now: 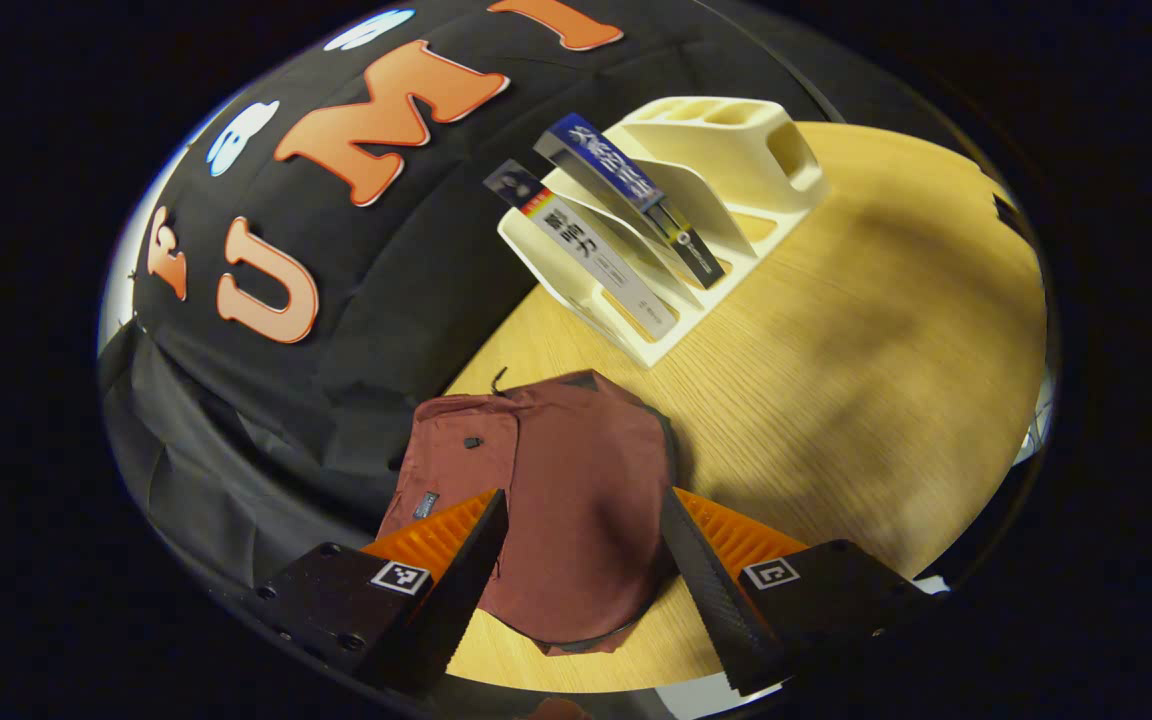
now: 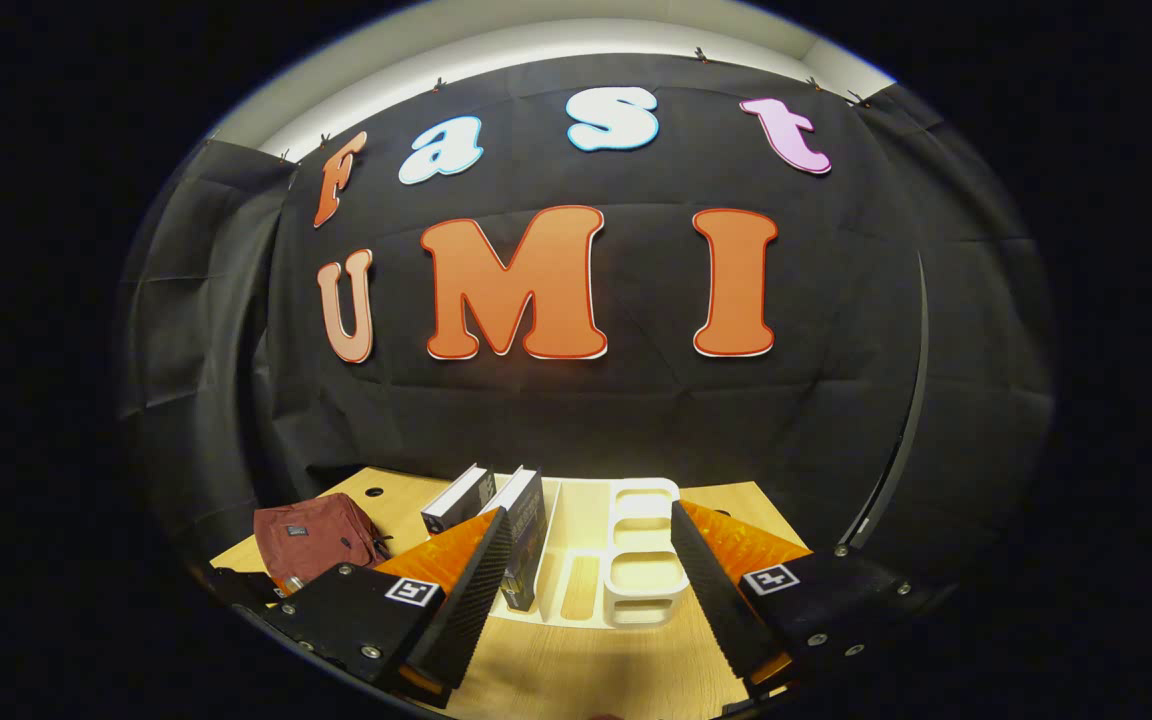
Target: Open the schoolbag, grab two books from the bookshelf and put them into the schoolbag.
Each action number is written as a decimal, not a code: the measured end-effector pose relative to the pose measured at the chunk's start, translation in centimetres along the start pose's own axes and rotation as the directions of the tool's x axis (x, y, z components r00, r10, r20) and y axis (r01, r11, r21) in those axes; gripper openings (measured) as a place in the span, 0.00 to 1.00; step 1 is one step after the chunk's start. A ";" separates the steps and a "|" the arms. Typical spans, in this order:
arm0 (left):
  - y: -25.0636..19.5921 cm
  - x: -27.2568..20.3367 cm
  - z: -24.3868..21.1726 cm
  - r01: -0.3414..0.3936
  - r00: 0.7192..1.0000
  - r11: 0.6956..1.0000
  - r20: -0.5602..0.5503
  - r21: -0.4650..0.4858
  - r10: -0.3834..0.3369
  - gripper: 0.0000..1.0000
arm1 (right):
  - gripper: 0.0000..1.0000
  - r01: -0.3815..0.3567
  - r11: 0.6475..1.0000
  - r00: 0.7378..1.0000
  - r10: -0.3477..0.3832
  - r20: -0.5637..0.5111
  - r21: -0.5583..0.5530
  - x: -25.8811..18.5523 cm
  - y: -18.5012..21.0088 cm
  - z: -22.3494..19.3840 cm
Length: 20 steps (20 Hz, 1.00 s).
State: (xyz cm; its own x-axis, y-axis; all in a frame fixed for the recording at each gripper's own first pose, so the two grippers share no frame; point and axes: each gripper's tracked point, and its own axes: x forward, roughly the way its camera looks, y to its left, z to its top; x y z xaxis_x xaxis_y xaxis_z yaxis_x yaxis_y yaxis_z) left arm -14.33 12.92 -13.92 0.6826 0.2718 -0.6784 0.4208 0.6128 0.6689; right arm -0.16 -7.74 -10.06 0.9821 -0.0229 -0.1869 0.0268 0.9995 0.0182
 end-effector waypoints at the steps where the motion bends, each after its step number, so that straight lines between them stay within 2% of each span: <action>1: 0.1 -0.3 -0.4 -0.009 1.000 1.000 -0.018 0.021 0.009 0.98 | 0.94 0.001 1.000 1.000 -0.001 -0.003 -0.002 0.1 -0.4 -0.2; 5: 0.5 -0.3 -1.7 -0.039 0.996 0.996 -0.080 0.076 0.045 0.98 | 0.94 0.010 1.000 1.000 -0.010 -0.002 -0.009 0.6 -2.0 -0.4; 9: 1.9 -0.1 -1.6 -0.115 0.989 0.988 -0.084 0.099 0.123 0.97 | 0.94 -0.001 1.000 1.000 0.001 -0.011 -0.001 0.8 -3.0 -1.0; 12: 3.2 0.0 -1.0 -0.161 0.982 0.984 -0.090 0.081 0.168 0.97 | 0.94 -0.013 1.000 1.000 0.013 -0.008 0.003 1.0 -3.6 -1.1; 16: 7.6 -0.7 0.6 -0.258 0.963 0.965 -0.065 0.045 0.261 0.96 | 0.94 -0.014 1.000 1.000 0.014 0.004 0.006 1.1 -4.8 -0.9; 20: 9.5 2.6 0.1 -0.259 0.958 0.964 -0.111 0.063 0.264 0.96 | 0.94 -0.012 1.000 1.000 0.011 0.024 0.008 1.3 -5.4 -0.2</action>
State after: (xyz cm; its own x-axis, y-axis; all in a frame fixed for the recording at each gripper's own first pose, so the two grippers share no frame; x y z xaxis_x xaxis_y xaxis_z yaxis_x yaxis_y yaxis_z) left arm -8.53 19.42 -9.26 0.6989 0.5046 -0.5068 0.2664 0.4739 0.8393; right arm 0.93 -13.14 -10.58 0.9866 -0.0120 -0.1630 0.0168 0.9995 0.0281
